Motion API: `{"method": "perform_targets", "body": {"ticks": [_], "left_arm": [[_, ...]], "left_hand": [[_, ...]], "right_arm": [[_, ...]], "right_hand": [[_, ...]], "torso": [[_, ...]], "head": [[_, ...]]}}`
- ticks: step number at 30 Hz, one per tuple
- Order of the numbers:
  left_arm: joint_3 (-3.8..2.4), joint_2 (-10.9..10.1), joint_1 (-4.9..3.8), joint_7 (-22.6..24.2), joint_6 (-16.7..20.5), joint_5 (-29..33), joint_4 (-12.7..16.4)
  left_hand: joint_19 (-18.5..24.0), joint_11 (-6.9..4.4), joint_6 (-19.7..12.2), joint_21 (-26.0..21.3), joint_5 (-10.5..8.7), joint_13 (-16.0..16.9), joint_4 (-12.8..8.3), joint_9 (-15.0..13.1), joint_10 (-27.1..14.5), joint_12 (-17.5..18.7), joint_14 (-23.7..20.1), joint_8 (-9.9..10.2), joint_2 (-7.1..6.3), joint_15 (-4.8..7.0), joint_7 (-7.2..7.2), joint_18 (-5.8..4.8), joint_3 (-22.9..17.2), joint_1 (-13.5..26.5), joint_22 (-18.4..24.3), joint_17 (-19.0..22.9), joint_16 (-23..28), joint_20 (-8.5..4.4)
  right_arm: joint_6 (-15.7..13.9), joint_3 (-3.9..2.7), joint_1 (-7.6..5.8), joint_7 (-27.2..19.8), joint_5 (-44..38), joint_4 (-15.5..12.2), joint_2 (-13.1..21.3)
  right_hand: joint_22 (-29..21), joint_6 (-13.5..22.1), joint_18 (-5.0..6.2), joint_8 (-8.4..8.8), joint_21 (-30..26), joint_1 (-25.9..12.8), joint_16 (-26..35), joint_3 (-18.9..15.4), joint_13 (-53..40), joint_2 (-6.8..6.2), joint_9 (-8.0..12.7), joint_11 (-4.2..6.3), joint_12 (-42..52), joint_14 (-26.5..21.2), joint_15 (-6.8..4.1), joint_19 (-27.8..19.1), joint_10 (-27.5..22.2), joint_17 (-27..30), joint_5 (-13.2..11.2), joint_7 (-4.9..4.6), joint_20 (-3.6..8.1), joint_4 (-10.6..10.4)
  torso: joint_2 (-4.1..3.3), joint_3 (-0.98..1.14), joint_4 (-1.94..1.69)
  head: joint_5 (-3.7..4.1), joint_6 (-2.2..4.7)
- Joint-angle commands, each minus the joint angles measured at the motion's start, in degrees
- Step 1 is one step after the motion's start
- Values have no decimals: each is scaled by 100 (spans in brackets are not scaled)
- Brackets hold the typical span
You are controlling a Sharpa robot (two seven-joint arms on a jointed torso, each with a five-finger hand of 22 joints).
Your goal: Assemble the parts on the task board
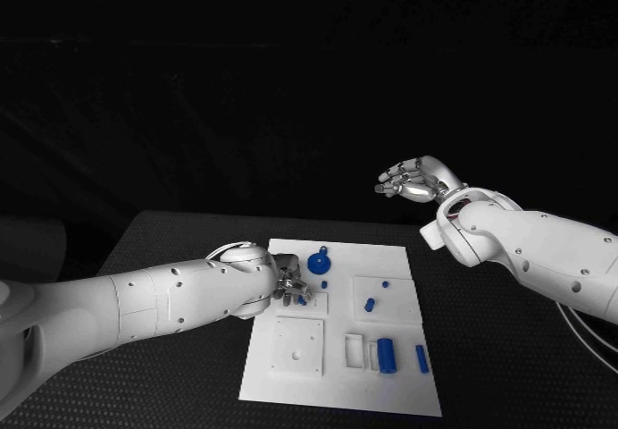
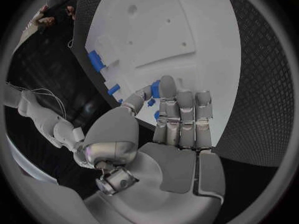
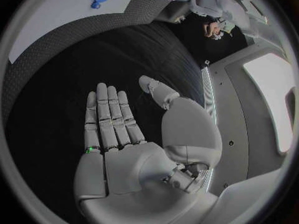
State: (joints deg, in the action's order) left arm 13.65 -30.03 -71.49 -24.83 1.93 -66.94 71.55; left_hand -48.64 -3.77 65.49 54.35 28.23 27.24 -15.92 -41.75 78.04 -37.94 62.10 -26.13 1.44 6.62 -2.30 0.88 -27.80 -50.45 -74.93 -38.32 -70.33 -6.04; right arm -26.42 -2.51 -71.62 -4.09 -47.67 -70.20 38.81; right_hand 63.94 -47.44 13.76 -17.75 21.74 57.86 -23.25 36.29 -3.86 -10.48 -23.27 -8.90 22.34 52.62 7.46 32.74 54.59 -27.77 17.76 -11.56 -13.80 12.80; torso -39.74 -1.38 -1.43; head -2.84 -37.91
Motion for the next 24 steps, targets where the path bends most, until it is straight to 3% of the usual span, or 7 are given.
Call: {"method": "perform_targets", "body": {"ticks": [1, 24], "left_arm": [[5, 7, 11, -1, -66, -59, -19], [5, 42, 41, -46, -274, -492, -25]], "left_hand": [[-38, -70, 191, 29, 43, -8, -62, -10, 41, -21, 85, -20, 155, 117, 165, 14, -107, -130, -120, 8, -26, -699], [-46, -83, 206, 53, 105, -8, -67, -12, 62, -33, 105, -36, 147, 124, 173, 19, -111, -142, -122, 15, -48, -704]], "right_arm": [[70, -2, 0, -33, 3, -9, -6], [86, -1, 1, -30, 2, -10, -4]], "right_hand": [[-3, 35, -64, -27, -38, 10, 38, -2, 5, 20, 8, -2, -35, 11, 39, -29, 39, 8, 22, 10, 4, -31], [-2, 25, -57, -34, -43, 16, 54, -7, 4, 27, 13, 0, -70, 21, 37, -29, 61, 13, 51, 14, -2, -27]], "torso": [[1, -1, -1], [-2, 1, 2]], "head": [[6, -6], [5, -33]]}}
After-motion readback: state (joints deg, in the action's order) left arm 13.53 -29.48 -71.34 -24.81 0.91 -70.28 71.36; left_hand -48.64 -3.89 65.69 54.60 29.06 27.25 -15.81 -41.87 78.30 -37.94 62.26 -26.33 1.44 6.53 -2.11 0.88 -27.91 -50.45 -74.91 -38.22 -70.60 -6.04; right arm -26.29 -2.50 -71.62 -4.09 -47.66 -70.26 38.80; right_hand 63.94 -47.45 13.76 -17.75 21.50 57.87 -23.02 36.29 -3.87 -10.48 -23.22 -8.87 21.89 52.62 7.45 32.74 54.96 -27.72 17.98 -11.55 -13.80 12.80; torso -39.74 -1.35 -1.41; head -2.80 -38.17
